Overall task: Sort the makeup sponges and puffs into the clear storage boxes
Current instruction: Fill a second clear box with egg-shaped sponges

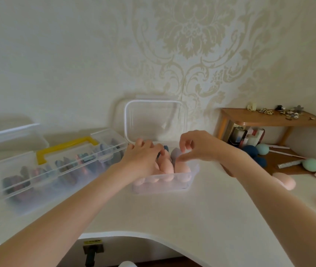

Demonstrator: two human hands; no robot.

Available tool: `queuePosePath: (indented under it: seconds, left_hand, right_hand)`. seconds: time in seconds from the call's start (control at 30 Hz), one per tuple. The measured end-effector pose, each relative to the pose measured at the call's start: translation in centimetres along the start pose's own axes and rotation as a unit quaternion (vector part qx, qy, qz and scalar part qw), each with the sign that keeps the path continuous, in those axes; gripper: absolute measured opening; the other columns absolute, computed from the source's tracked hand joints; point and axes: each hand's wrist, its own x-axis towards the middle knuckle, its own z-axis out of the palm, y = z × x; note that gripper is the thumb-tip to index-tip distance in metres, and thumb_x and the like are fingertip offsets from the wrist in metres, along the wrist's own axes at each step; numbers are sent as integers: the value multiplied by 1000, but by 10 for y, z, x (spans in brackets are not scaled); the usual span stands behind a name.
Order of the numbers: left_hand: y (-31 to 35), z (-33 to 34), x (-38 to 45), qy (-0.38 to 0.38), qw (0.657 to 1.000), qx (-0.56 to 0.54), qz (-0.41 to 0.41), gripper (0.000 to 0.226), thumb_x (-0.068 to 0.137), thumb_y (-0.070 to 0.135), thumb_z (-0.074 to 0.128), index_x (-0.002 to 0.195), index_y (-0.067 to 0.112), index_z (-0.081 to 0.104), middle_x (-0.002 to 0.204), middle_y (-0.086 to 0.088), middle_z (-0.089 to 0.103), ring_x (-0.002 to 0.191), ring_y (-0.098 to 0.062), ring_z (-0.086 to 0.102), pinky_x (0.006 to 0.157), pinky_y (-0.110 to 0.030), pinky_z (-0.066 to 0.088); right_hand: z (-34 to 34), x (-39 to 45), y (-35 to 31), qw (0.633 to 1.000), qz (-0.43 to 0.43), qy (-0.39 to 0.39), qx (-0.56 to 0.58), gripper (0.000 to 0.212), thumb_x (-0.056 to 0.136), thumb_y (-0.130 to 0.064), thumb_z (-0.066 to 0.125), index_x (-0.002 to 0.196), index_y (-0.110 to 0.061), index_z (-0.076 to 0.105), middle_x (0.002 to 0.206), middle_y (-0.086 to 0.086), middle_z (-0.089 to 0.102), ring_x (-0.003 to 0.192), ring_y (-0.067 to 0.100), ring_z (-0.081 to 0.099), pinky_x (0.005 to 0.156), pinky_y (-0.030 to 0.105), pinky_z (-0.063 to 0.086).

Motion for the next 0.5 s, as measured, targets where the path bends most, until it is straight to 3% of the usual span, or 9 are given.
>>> queuePosePath:
  seconds: [0.1, 0.13, 0.23, 0.33, 0.4, 0.5]
  left_hand:
    - [-3, 1, -2, 3, 1000, 5, 5, 47, 84, 43, 49, 128, 30, 38, 126, 0, 42, 120, -24, 32, 96, -36, 28]
    - [-3, 1, -3, 3, 1000, 6, 7, 48, 83, 45, 51, 128, 30, 38, 126, 0, 42, 119, -24, 32, 96, -35, 28]
    - [-8, 2, -6, -1, 1000, 5, 6, 55, 79, 49, 57, 127, 33, 38, 126, 2, 41, 119, -23, 32, 97, -34, 27]
    - [-14, 2, -10, 0, 1000, 8, 6, 56, 79, 50, 58, 128, 34, 38, 128, 2, 41, 119, -23, 32, 96, -34, 28]
    - [-18, 3, -12, 0, 1000, 8, 3, 56, 79, 50, 58, 128, 34, 38, 127, 2, 41, 119, -23, 32, 94, -33, 27]
    - [-22, 3, -14, 6, 1000, 15, -4, 51, 82, 46, 57, 128, 35, 37, 127, 2, 41, 117, -23, 33, 93, -34, 28]
  right_hand:
    - [-4, 11, 27, 986, 46, 107, 123, 9, 85, -23, 66, 82, -15, 64, 86, 3, 65, 78, 14, 55, 68, 21, 42]
    - [0, 15, 35, 982, 69, 107, 138, 6, 88, -17, 61, 89, -12, 66, 90, 4, 65, 82, 17, 57, 71, 23, 44]
    - [25, 26, 44, 966, 73, 21, 248, 21, 89, 1, 54, 97, -12, 67, 96, 1, 66, 92, 21, 62, 81, 25, 49]
    - [43, 33, 39, 925, 74, -75, 364, 20, 94, -4, 49, 102, -10, 66, 98, 3, 67, 92, 16, 63, 82, 22, 50]
    - [46, 37, 35, 906, 82, -128, 396, 22, 98, -8, 43, 104, -9, 64, 99, 3, 67, 89, 12, 63, 77, 18, 51]
    - [44, 43, 29, 905, 76, -168, 384, 31, 99, -7, 37, 121, -4, 59, 110, 5, 66, 95, 12, 64, 77, 14, 53]
